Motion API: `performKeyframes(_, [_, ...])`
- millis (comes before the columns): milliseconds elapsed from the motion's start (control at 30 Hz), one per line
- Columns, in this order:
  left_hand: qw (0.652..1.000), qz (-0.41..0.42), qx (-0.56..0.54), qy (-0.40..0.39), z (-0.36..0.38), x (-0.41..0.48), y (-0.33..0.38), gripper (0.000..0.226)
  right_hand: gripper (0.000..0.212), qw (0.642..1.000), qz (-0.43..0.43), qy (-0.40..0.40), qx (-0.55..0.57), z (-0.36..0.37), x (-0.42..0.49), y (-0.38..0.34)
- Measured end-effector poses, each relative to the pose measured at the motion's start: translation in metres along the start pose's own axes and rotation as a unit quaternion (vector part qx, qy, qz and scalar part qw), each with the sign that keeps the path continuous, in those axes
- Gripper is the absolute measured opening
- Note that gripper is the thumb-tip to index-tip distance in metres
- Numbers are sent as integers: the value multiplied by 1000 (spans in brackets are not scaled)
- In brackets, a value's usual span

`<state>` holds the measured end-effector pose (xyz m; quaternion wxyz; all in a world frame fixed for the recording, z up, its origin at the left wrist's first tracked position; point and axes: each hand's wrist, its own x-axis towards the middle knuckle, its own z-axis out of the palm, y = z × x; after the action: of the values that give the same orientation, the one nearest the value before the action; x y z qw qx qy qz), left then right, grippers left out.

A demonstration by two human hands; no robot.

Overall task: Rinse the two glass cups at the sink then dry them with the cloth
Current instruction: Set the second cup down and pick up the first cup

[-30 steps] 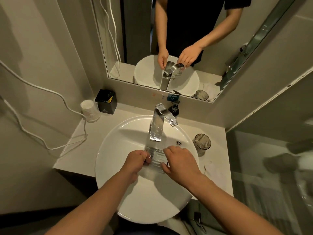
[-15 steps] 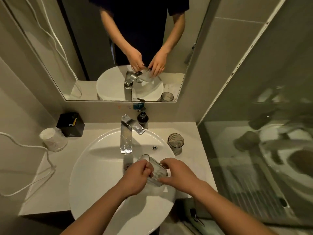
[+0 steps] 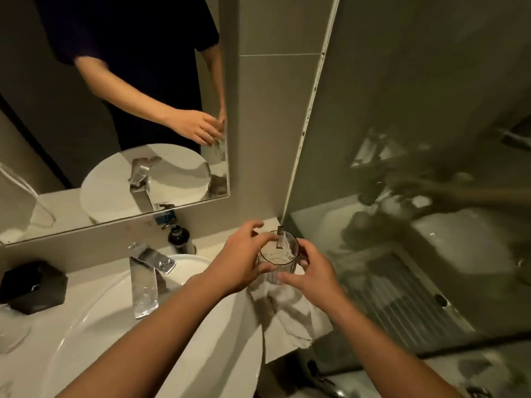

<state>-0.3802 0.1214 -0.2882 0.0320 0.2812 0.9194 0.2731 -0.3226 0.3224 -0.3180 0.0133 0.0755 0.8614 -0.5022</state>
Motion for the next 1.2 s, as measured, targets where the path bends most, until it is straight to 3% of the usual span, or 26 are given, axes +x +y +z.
performKeyframes(67, [995, -56, -61, -54, -1, 24, 9, 85, 77, 1000, 2, 23, 18, -9, 10, 9])
performKeyframes(267, [984, -89, -86, -126, 19, 76, 8, 93, 80, 999, 39, 16, 1, -24, 47, 40])
performKeyframes(567, [980, -132, -63, -134, 77, 99, -26, 68, 74, 993, 90, -44, -69, 1, 97, 79])
performKeyframes(767, [974, -155, -61, -151, 100, 106, -39, 64, 73, 983, 117, -68, -128, 14, 111, 94])
performKeyframes(967, [973, -168, -68, -141, 114, 108, -43, 71, 56, 979, 128, -80, -136, 9, 121, 96])
performKeyframes(1033, [973, -165, -58, -148, 114, 108, -42, 75, 63, 974, 137, -92, -152, 8, 121, 95])
performKeyframes(1133, [973, -169, -27, -157, 103, 98, -45, 95, 91, 962, 147, -106, -203, 4, 116, 88])
performKeyframes(1200, [976, -176, -15, -124, 87, 84, -54, 104, 92, 958, 111, -92, -249, 0, 111, 75])
